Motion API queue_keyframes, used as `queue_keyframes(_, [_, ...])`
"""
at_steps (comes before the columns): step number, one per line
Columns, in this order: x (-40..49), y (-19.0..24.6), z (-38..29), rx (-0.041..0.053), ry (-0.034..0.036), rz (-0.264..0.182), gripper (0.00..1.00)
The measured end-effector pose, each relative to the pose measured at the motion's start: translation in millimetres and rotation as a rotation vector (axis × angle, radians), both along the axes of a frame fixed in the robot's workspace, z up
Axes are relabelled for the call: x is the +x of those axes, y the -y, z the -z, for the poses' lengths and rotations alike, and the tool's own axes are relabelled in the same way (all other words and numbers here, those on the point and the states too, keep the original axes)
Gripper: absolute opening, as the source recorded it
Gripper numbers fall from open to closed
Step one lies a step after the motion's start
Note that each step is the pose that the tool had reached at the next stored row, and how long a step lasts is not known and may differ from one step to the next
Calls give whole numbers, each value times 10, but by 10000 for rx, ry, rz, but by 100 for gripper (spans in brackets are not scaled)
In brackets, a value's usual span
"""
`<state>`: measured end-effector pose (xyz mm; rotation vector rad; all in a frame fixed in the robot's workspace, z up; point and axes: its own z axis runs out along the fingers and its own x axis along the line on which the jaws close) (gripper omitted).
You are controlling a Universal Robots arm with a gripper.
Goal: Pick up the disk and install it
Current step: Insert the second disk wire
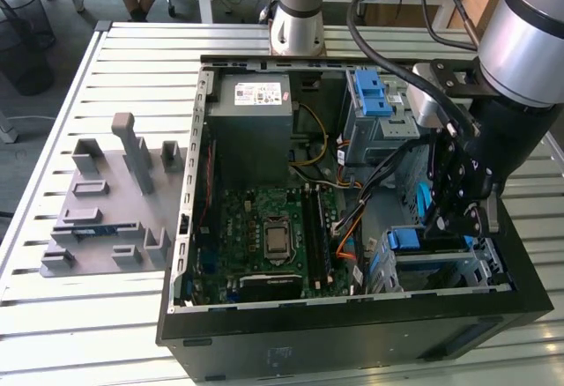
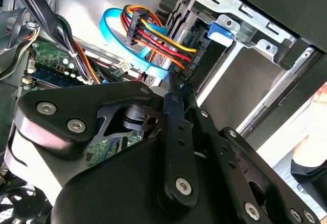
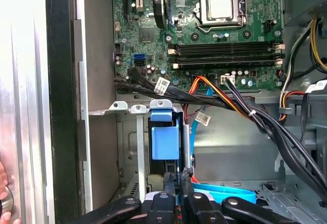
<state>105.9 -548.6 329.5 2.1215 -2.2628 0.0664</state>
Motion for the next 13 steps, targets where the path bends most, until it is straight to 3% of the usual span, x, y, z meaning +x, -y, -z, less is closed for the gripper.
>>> queue_keyframes(6, [0,0,3,2,1,0,16])
queue_keyframes(8, [0,1,4,3,1,1,17])
queue_keyframes(9, [1,0,5,4,1,0,24])
queue_keyframes(13, [0,0,-6,6,0,0,24])
